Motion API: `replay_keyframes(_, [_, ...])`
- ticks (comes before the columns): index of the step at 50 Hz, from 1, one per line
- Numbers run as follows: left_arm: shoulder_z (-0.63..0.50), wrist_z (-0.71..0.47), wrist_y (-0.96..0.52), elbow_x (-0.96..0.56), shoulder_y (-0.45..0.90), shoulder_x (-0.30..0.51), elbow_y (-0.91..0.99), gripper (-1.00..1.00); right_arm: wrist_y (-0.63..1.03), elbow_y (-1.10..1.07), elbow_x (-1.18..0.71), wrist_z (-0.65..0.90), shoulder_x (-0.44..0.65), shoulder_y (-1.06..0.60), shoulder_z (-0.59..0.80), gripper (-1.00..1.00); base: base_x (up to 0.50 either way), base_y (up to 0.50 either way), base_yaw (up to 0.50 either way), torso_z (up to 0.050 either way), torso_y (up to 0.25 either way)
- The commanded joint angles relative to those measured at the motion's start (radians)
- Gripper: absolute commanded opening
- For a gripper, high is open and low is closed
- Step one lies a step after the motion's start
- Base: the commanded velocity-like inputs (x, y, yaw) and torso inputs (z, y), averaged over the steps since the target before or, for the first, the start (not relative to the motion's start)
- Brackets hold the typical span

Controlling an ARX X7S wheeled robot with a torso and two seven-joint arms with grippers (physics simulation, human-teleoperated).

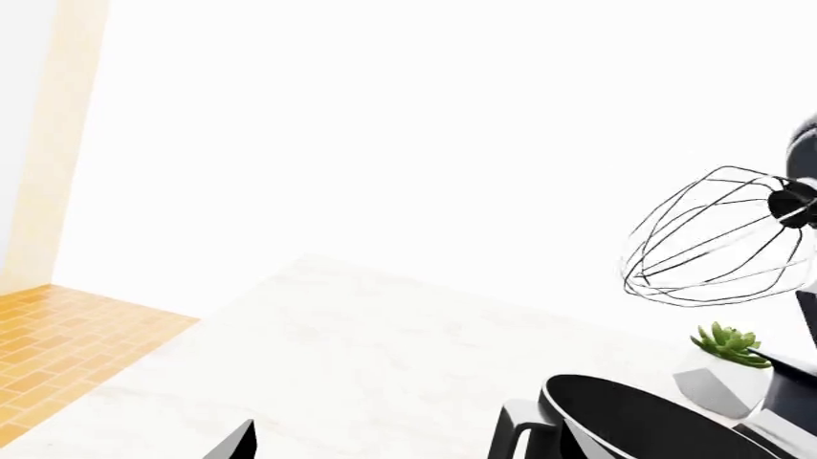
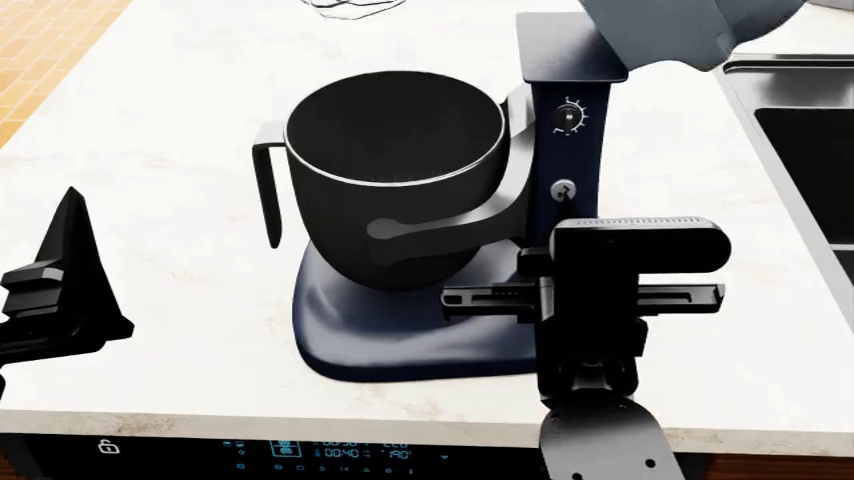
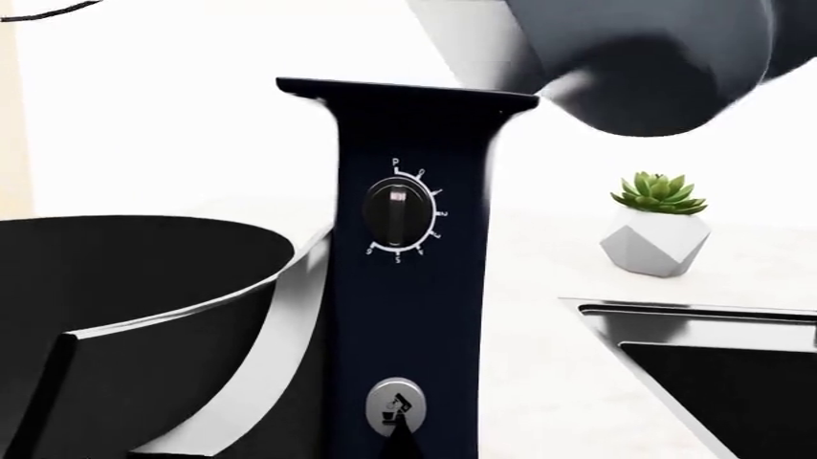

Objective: Open the stand mixer head.

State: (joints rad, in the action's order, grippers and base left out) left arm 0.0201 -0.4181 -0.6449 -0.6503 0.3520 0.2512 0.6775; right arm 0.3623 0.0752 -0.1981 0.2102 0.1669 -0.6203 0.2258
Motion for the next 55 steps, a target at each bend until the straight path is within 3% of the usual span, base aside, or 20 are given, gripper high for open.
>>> replay_keyframes(1, [0.001,-0.009,0.0,-0.012,0.002,0.004,0.005,1.0,-0.073,0.204,-0.016,-0.013,-0.013,-0.08,-0.008,-1.0,0.02,0.0,0.01,0.0,0.0])
replay_keyframes(5, [0.003,-0.008,0.003,-0.015,0.003,0.006,-0.003,1.0,-0.076,0.206,-0.018,-0.018,-0.008,-0.077,-0.004,-1.0,0.03,0.0,0.01,0.0,0.0])
replay_keyframes(11, [-0.017,-0.002,0.016,0.003,-0.005,0.006,-0.02,1.0,0.119,-0.277,-0.018,0.035,0.093,0.096,0.019,-1.0,0.01,0.0,0.01,0.0,0.0])
replay_keyframes(18, [-0.028,-0.005,0.016,0.002,-0.016,0.01,-0.005,1.0,0.241,-0.607,-0.065,0.085,0.14,0.202,-0.018,-1.0,0.0,0.0,0.0,0.0,0.0])
replay_keyframes(31, [-0.037,-0.008,0.018,-0.002,-0.011,0.013,-0.01,1.0,0.333,-0.956,-0.068,0.199,0.172,0.369,-0.089,-1.0,0.0,0.0,0.0,0.0,0.0])
replay_keyframes(55, [-0.046,-0.017,0.025,-0.011,-0.019,0.024,0.0,1.0,0.262,-0.888,-0.051,0.179,0.191,0.376,-0.061,-1.0,0.0,0.0,0.0,0.0,0.0])
